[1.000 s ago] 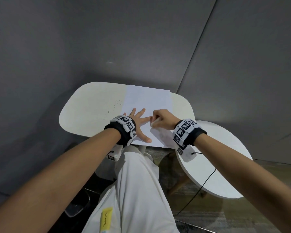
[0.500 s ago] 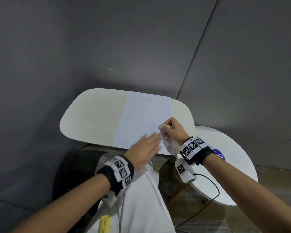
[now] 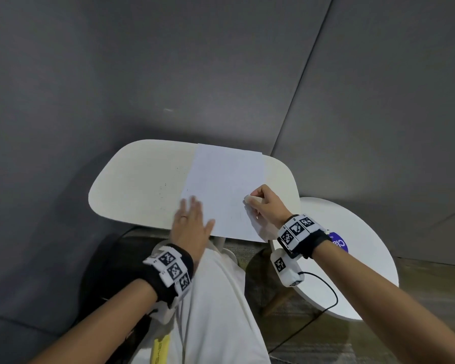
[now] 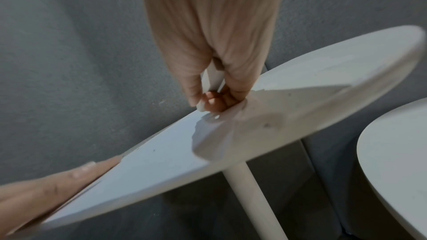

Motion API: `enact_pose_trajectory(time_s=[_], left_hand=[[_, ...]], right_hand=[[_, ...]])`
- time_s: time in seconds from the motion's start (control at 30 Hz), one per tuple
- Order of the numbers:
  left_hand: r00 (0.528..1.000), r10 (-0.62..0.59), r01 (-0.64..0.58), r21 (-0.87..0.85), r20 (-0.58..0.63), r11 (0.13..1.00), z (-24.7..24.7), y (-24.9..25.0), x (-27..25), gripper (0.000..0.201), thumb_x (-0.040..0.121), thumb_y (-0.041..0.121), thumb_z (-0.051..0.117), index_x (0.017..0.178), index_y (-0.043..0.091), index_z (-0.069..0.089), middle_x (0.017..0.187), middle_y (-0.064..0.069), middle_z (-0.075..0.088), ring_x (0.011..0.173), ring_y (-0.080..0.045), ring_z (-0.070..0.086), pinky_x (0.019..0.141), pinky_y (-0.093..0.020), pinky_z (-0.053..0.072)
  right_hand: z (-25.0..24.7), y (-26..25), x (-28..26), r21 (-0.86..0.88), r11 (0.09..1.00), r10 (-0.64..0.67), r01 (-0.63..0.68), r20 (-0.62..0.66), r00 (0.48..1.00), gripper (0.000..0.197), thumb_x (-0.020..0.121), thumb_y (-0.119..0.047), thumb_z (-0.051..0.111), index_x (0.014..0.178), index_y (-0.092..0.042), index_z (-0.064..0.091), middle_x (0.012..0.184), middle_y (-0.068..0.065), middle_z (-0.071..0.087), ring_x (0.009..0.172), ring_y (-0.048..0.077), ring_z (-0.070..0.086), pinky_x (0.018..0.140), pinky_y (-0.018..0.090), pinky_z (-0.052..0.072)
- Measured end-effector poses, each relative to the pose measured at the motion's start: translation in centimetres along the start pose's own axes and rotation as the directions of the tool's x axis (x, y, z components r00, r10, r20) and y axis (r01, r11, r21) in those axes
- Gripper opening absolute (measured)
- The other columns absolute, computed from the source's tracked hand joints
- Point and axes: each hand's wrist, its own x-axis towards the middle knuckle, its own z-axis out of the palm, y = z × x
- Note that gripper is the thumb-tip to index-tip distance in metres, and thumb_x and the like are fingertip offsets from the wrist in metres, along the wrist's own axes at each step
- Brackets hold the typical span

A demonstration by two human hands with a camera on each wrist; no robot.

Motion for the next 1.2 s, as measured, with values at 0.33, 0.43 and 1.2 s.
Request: enact_pose_trajectory(time_s=[0.33,0.43,1.2], left_hand=[[0.843,0.536,-0.535,-0.034,0.041,0.844,-0.4,-1.4,1.3,0.050,0.107,0.030,0.025,0.154,0.024,0.009,0.160,0.005,-0.009,0.148,-0.019,-0.009,0.119,-0.037,-0.001],[0.999,-0.023,0.025,-0.041,0.035,0.999,-2.4,-1.8,2.0,0.059,0.105,0.038,0.023,0.152,0.004,0.011,0.160,-0.018,0.000,0.147,-0.037,0.003,0.120,-0.044,0.011],[0.930,0.360,-0.339,-0.199,0.077,0.919,-1.7,2.2,6.3,0.109,0.072,0.076,0.058,0.154,0.031,0.001,0.161,0.003,-0.014,0.147,-0.026,-0.015,0.117,-0.052,-0.004]], right_hand=[[-0.4,-0.1,-0.3,0.142,0.990,-0.008,-0.004,0.084,0.996,0.020,0.080,-0.013,0.072,0.086,-0.003,0.055,0.065,0.004,0.062,0.052,0.019,0.049,0.047,0.027,0.042],[-0.6,-0.3,-0.6,0.178,0.984,-0.006,-0.012,0.099,0.995,0.022,0.075,-0.011,0.077,0.083,0.002,0.061,0.075,0.013,0.066,0.056,0.017,0.050,0.052,0.026,0.044],[-1.0,-3.0,-2.0,-0.441,0.822,-0.131,0.361,0.471,0.872,0.007,0.076,-0.013,0.073,0.079,-0.010,0.067,0.083,0.002,0.068,0.070,0.005,0.058,0.066,0.013,0.043]])
